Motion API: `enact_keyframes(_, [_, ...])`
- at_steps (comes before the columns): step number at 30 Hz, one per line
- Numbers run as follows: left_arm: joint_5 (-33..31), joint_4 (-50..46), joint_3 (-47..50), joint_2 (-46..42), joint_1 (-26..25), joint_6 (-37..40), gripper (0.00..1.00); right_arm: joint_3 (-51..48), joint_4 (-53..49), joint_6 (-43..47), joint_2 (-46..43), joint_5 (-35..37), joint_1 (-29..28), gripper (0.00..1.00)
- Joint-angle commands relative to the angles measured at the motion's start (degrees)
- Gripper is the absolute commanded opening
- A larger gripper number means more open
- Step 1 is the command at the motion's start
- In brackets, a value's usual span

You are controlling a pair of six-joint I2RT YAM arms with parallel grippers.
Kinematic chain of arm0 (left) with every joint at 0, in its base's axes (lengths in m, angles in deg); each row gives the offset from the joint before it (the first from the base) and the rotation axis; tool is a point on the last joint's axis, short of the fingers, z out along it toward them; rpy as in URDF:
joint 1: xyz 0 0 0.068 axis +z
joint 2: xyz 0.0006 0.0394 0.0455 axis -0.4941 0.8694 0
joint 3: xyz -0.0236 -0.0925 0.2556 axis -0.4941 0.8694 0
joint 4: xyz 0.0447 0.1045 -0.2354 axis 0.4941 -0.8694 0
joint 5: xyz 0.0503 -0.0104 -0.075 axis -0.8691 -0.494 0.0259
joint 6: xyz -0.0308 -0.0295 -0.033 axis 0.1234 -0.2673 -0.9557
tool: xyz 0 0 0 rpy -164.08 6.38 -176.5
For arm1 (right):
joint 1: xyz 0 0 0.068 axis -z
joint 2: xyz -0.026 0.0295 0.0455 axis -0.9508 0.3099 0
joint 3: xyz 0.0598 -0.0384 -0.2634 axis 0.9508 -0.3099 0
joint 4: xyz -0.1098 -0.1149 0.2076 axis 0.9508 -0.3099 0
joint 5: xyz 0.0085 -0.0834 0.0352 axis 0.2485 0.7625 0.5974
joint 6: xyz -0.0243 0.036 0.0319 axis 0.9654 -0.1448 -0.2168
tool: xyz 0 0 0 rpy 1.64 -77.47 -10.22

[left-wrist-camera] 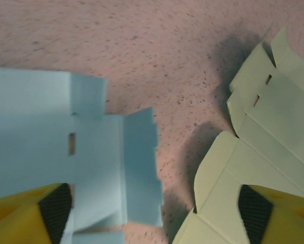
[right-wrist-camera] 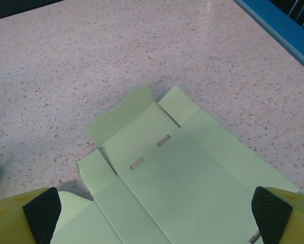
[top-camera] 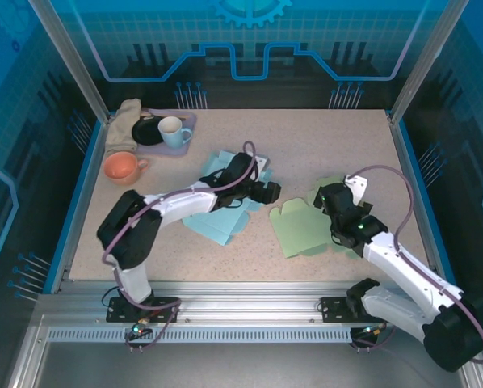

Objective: Fold the paper box

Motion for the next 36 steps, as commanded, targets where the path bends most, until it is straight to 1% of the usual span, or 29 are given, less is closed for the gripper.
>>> enact_keyframes(1, [4.88, -2.49, -7.97, 6.33, -0.1, 5.0, 0.81, -1.71, 4.03, -0.71, -1.75, -0.65, 0.88, 1.0])
enact_keyframes(2, [3.56, -3.19, -9.62, 7.58, -0.17, 4.96, 0.81, -1.6, 4.53, -0.52, -1.39, -1.35, 0.96, 0.99])
enact_keyframes(5, [-4.35, -5.84, -12.53, 9.7, -0.11, 4.5, 0.81, -0.48, 6.5, 0.8, 1.43, -4.51, 1.12, 0.98])
enact_keyframes(7, [-8.86, -6.92, -12.66, 9.75, 0.07, 4.22, 0.8, 0.3, 10.52, 3.18, 4.63, -8.8, 1.28, 0.93])
enact_keyframes(8, [-10.11, -6.9, -12.12, 9.36, 0.3, 3.89, 0.8, 0.73, 11.96, 3.95, 6.16, -10.72, 1.31, 0.92])
enact_keyframes(10, [-10.47, -5.84, -9.82, 7.83, 1.66, 2.28, 0.8, 3.44, 14.6, 4.94, 11.89, -16.0, 1.25, 0.87])
enact_keyframes(11, [-10.34, -5.4, -8.53, 7.05, 2.49, 1.21, 0.8, 4.46, 15.42, 5.17, 14.4, -17.81, 1.17, 0.85])
enact_keyframes(13, [-10.71, -4.12, -5.6, 4.94, 4.72, -1.83, 0.8, 7.27, 17.59, 5.65, 20.25, -21.47, 0.93, 0.77])
enact_keyframes(16, [-10.26, -1.49, -1.2, 1.87, 7.64, -4.96, 0.8, 11.2, 20.39, 5.33, 28.22, -25.65, 0.68, 0.7])
enact_keyframes(18, [-9.79, -0.02, 0.82, 0.46, 8.58, -5.18, 0.8, 13.99, 21.81, 5.05, 33.3, -28.23, 0.3, 0.65])
enact_keyframes(20, [-11.3, -0.37, 1.44, -0.1, 8.85, -4.87, 0.8, 18.02, 22.38, 4.8, 38.23, -31.27, 0.01, 0.59])
enact_keyframes(22, [-13.41, -0.83, 1.61, -0.32, 8.88, -4.54, 0.8, 20.98, 22.91, 3.91, 42.56, -33.26, -0.26, 0.56])
enact_keyframes(26, [-14.99, -1.03, 2.31, -0.74, 9.37, -3.99, 0.8, 23.47, 24.51, 2.29, 47.88, -35.24, -0.74, 0.53])
enact_keyframes(28, [-15.3, -0.63, 3.04, -1.16, 9.78, -4.09, 0.8, 25.23, 23.39, 1.81, 50.46, -35.42, -1.01, 0.51])
enact_keyframes(30, [-15.3, -0.16, 3.64, -1.52, 10.05, -4.16, 0.8, 26.53, 22.34, 1.62, 52.55, -35.68, -1.16, 0.47])
enact_keyframes(32, [-15.49, 0.21, 4.18, -1.92, 10.06, -4.18, 0.8, 27.0, 22.04, 1.22, 53.92, -35.91, -1.3, 0.47])
enact_keyframes(35, [-16.71, 0.78, 4.9, -2.38, 10.0, -4.26, 0.8, 27.09, 22.11, 0.91, 55.14, -36.71, -1.17, 0.41])
enact_keyframes(36, [-17.32, 0.86, 5.25, -2.48, 10.13, -4.26, 0.8, 27.14, 22.28, 0.99, 55.48, -37.24, -1.11, 0.35])
